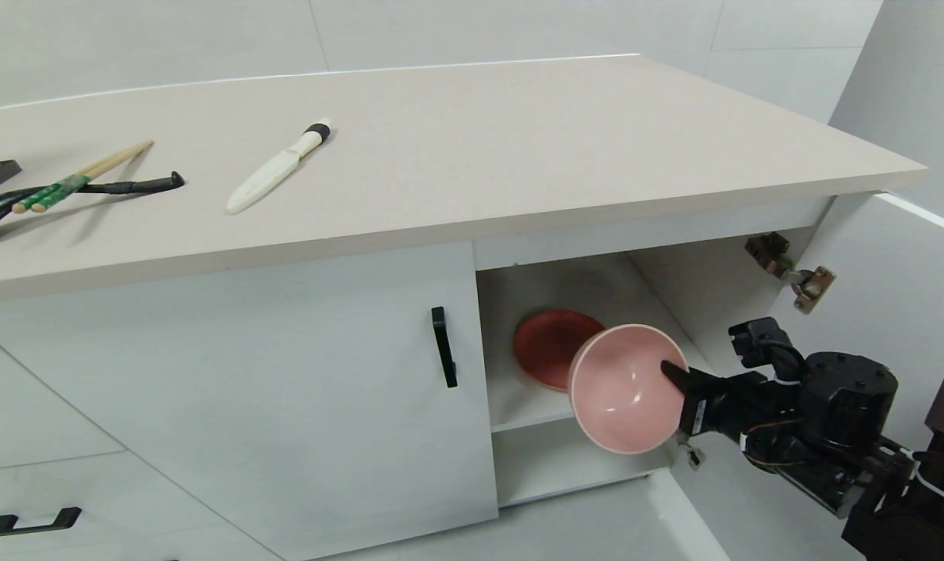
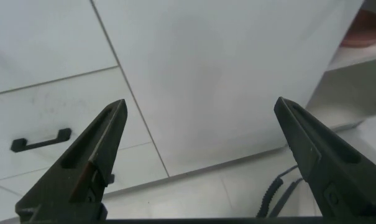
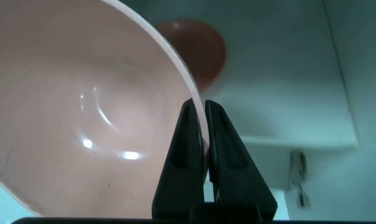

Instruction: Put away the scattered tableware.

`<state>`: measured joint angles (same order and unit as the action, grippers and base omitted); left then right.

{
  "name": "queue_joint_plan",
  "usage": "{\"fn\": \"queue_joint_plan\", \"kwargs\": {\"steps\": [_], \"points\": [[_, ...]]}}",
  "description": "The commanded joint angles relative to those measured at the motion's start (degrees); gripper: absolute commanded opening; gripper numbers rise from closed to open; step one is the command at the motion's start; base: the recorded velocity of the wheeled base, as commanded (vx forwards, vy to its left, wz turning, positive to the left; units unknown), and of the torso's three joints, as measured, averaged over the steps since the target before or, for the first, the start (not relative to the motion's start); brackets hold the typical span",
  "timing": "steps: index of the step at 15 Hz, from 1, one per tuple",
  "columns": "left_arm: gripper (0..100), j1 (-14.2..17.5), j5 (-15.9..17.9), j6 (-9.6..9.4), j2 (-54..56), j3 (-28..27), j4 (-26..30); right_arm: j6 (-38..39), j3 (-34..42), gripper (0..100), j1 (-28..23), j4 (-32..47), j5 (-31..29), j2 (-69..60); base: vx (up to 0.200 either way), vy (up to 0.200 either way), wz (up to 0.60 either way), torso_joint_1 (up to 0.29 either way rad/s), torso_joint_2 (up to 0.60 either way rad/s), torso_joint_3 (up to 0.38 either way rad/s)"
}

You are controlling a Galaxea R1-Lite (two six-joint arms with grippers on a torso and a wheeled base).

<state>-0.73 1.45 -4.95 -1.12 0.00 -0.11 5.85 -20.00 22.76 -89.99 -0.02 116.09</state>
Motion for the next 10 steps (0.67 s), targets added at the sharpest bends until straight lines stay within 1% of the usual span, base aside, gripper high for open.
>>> {"fn": "queue_joint_plan", "kwargs": {"steps": [1,2,4,6,7,8,10], "points": [[100,-0.41,0.13,0.03,-1.16,0.00,-0.07,-0.05,-1.53,0,0.71,-0.01,0.29,1.59,0.000,0.000,0.00,0.000,0.00,0.000],[100,-0.32,0.13,0.12,-0.81,0.00,-0.07,-0.05,-1.53,0,0.71,-0.01,0.46,1.86,0.000,0.000,0.00,0.000,0.00,0.000],[100,0.56,0.04,0.29,1.12,0.00,0.02,-0.05,-3.99,0,0.71,-0.01,0.64,3.09,0.000,0.000,0.00,0.000,0.00,0.000],[100,0.56,-0.13,0.91,1.12,0.00,0.02,-0.05,-5.92,0,1.06,-0.01,0.73,4.93,0.000,0.000,0.00,0.000,0.00,0.000],[100,0.64,-0.13,1.52,1.12,0.00,0.11,-0.05,-6.89,0,1.15,-0.01,0.82,5.73,0.000,0.000,0.00,0.000,0.00,0.000],[100,0.73,-0.22,2.66,1.12,0.00,0.20,-0.05,-8.82,0,1.23,-0.01,0.82,6.87,0.000,0.000,0.00,0.000,0.00,0.000],[100,0.73,-0.57,2.75,1.12,0.00,0.20,-0.05,-12.25,0,1.23,-0.01,0.90,8.36,0.000,0.000,0.00,0.000,0.00,0.000]]}}
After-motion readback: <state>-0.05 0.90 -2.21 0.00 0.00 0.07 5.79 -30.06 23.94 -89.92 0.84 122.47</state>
